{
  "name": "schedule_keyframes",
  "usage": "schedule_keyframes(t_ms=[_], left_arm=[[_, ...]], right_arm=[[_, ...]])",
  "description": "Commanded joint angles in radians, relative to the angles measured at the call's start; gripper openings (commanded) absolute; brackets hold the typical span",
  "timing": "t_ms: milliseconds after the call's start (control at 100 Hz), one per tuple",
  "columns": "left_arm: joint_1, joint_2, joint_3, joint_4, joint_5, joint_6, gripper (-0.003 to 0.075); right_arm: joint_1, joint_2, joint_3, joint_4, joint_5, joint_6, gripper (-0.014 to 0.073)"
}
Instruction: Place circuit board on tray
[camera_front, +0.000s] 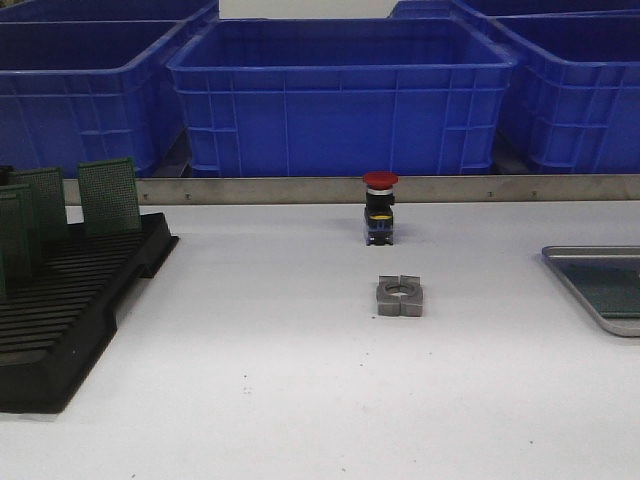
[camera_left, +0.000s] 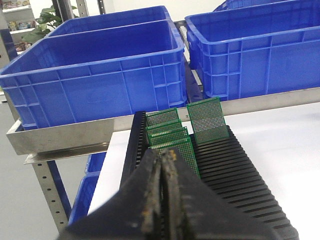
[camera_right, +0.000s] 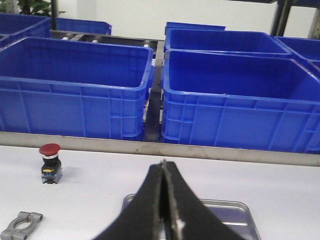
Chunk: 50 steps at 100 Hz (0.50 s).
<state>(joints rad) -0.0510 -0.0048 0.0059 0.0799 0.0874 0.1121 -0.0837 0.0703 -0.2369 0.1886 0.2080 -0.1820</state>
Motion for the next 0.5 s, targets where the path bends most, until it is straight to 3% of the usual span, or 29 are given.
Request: schedule_keyframes(t_ms=[0, 210, 490], left_arm=[[0.000, -0.031, 0.038, -0.009, -0.080, -0.012, -0.0019], [0.000, -0.031, 0.038, -0.009, -0.080, -0.012, -0.0019], [0.000, -0.031, 0.038, -0.009, -0.080, -0.012, -0.0019]], right_arm=[[0.000, -0.040, 0.008, -0.167, -0.068, 0.182, -0.0068], [0.000, -0.098, 0.107, -0.194, -0.104, 0.215, -0.0068], [0.000, -0.098, 0.243, -0.194, -0.266, 0.243, -0.0068]])
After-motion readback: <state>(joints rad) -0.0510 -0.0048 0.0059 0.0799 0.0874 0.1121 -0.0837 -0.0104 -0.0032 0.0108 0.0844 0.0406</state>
